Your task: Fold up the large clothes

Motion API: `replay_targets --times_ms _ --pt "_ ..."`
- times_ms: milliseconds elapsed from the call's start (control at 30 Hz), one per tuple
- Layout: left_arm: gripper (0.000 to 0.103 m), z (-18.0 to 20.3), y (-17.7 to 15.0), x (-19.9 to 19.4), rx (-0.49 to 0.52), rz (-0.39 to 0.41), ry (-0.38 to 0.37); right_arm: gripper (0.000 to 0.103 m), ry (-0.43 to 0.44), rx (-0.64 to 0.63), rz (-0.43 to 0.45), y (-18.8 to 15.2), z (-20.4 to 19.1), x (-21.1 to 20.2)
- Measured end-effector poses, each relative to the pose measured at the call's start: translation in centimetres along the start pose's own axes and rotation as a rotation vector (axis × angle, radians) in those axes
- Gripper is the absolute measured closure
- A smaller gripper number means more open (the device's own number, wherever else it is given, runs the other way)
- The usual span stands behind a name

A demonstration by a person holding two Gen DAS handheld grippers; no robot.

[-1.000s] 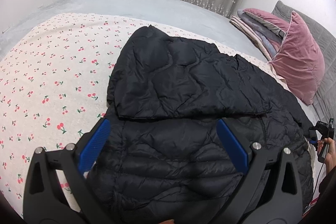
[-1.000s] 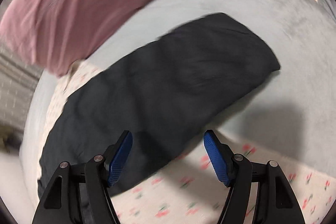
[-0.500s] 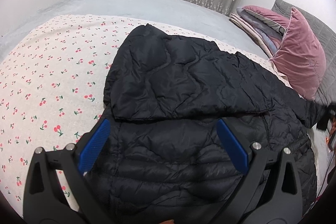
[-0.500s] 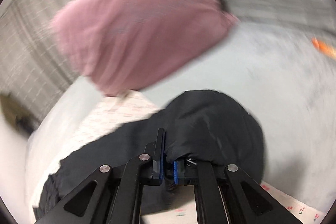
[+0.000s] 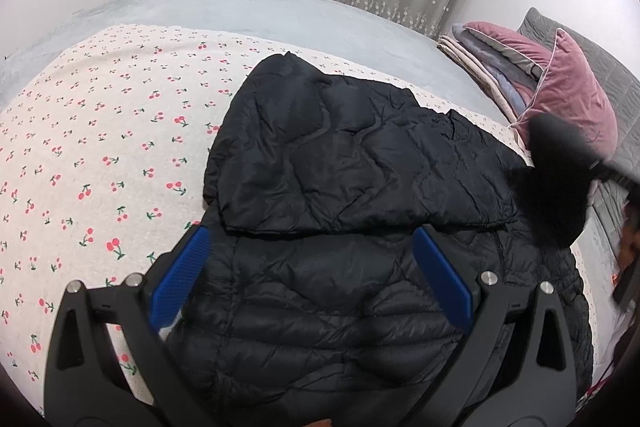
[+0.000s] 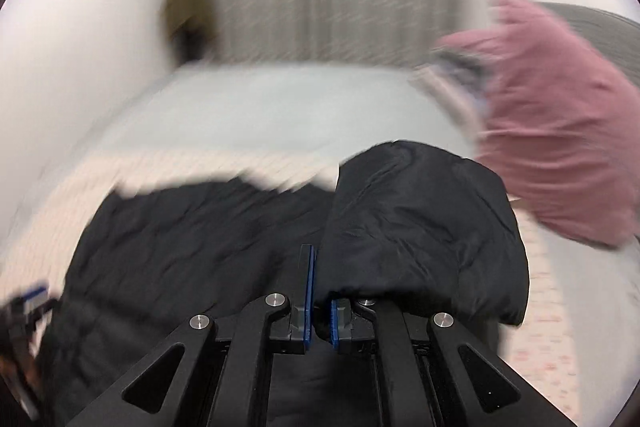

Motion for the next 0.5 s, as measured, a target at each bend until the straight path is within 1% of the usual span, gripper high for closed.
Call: replay_targets --times_ms 67,100,133,167,200,233,333,433,500 --pt "0.002 0.0 0.1 -0.2 -0.003 0.002 -0.004 0.093 0.031 -0.033 -0.085 -1.8 -2.5 2.5" --pt "0.002 0.0 0.1 -0.2 -0.002 0.003 -0.005 0.086 0.067 -0.029 -0.161 -3.2 -3.9 4.4" --pt "0.002 0.0 0.2 -0.3 -0.002 0.004 -0.008 0.070 0.097 -0.013 -0.225 -4.3 -4.3 6.1" --pt "0.002 0.0 0.3 -0.5 -0.001 0.006 -0.012 0.059 0.126 0.017 -0.288 -5.5 -4.7 7.5" --pt "0.002 0.2 0.4 -0.6 0.002 0.008 -0.016 0.046 0.154 0.062 -0.335 -6.8 -4.8 8.9" --pt "0.002 0.4 0.4 -0.7 0.006 0.012 -0.018 0.042 0.164 0.081 -0.342 -7.3 -4.7 9.2" --pt "0.002 1.3 0.6 -1.0 0.032 0.014 -0.022 0.040 0.196 0.132 -0.332 -7.8 -4.1 9.1" --pt "0.002 3.3 0.7 -1.2 0.080 0.005 -0.031 0.038 0.242 0.203 -0.312 -7.7 -2.5 7.0" --pt "0.002 5.1 0.8 -1.3 0.114 0.001 -0.047 0.037 0.271 0.266 -0.277 -7.8 -0.9 4.9"
Point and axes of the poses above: each gripper's, at about its wrist camera, not at the fingertips, and x roughly the way its jaws point, z to its right, y to its top, the point moved 5 cm from there along x, roughly the way its jaws point, and after that the axes turned 3 degrees about x, right-handed, at the moved point
